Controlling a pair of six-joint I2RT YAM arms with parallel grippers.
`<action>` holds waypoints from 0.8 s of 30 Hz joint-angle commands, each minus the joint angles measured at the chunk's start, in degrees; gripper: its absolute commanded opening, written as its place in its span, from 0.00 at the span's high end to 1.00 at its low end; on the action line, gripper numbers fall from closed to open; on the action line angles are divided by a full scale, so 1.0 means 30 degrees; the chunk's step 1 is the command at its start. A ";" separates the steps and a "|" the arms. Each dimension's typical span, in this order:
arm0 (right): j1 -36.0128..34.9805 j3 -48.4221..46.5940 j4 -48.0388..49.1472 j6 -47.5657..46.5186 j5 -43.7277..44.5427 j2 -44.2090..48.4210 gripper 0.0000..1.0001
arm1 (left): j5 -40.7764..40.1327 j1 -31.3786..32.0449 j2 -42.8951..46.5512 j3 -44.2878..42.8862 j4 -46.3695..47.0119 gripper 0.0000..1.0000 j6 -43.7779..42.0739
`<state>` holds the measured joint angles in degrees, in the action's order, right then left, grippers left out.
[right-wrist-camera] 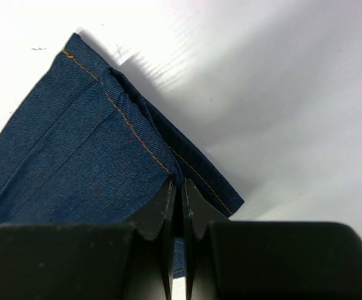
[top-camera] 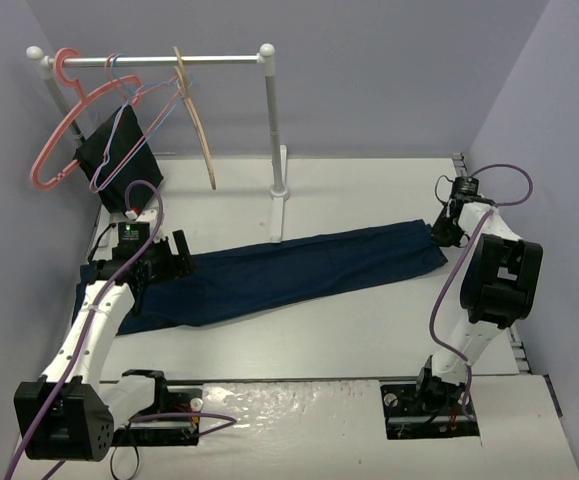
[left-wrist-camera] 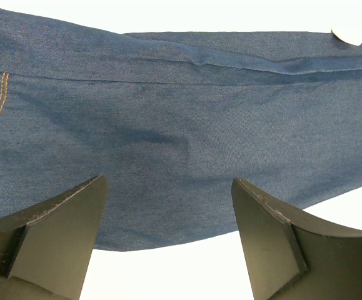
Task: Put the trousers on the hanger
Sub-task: Fold the trousers at the center of the board.
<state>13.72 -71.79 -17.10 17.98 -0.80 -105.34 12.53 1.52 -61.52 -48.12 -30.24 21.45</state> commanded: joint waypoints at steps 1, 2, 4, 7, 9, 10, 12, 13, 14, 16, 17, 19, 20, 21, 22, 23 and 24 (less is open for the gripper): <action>-0.0339 -0.0766 0.0627 -0.0680 0.1306 0.1391 1.00 | -0.0276 0.0047 0.0203 -0.0836 0.0385 0.22 -0.0295; -0.0428 -0.0741 0.0784 -0.0767 0.1371 0.1596 1.00 | -0.0304 0.0025 0.0228 -0.0836 0.0382 0.22 -0.0295; -0.0670 -0.0857 0.0988 -0.0984 0.1509 0.1984 1.00 | -0.0348 0.0021 0.0256 -0.0860 0.0382 0.22 -0.0290; -0.0849 -0.1341 0.1035 -0.1188 0.1380 0.2077 1.00 | -0.0403 0.0028 0.0253 -0.0858 0.0382 0.22 -0.0295; -0.0976 -0.1487 0.1129 -0.1305 0.1398 0.2257 1.00 | -0.0449 0.0045 0.0338 -0.0826 0.0382 0.22 -0.0295; -0.1078 -0.1463 0.1206 -0.1381 0.1449 0.2385 1.00 | -0.0512 0.0033 0.0389 -0.0801 0.0382 0.22 -0.0295; -0.1171 -0.1442 0.1427 -0.1460 0.1463 0.2486 1.00 | -0.0601 0.0050 0.0464 -0.0750 0.0411 0.22 -0.0295; -0.1144 -0.1470 0.1482 -0.1541 0.1412 0.2268 1.00 | -0.0601 0.0050 0.0436 -0.0777 0.0410 0.22 -0.0296; -0.1144 -0.1496 0.1482 -0.1568 0.1516 0.2109 1.00 | -0.0601 0.0050 0.0383 -0.0804 0.0358 0.22 -0.0322; -0.1144 -0.1484 0.1463 -0.1532 0.1748 0.1642 1.00 | -0.0577 0.0024 0.0260 -0.0835 0.0324 0.22 -0.0325; -0.1144 -0.1397 0.1521 -0.1473 0.2041 0.1363 1.00 | -0.0606 0.0038 0.0245 -0.0836 0.0324 0.22 -0.0325; -0.1119 -0.1150 0.1743 -0.1399 0.2559 0.0856 0.97 | -0.0680 0.0025 0.0257 -0.0811 0.0299 0.22 -0.0300; -0.1115 -0.1095 0.1798 -0.1371 0.2748 0.0667 0.96 | -0.0712 0.0044 0.0238 -0.0830 0.0295 0.22 -0.0319; -0.1045 -0.1065 0.1828 -0.1319 0.2971 0.0305 0.95 | -0.0788 0.0027 0.0209 -0.0836 0.0271 0.22 -0.0325; -0.1012 -0.1043 0.1834 -0.1275 0.3082 0.0094 0.89 | -0.0854 0.0037 0.0171 -0.0836 0.0250 0.22 -0.0309; -0.0998 -0.1026 0.1817 -0.1215 0.3198 0.0003 0.83 | -0.0918 0.0050 0.0128 -0.0844 0.0207 0.22 -0.0296; -0.0998 -0.1014 0.1768 -0.1117 0.3383 0.0052 0.78 | -0.0992 0.0050 0.0079 -0.0869 0.0121 0.22 -0.0296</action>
<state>10.17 -73.84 -13.68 14.41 4.39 -104.18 10.79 1.52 -61.49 -48.12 -30.48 21.42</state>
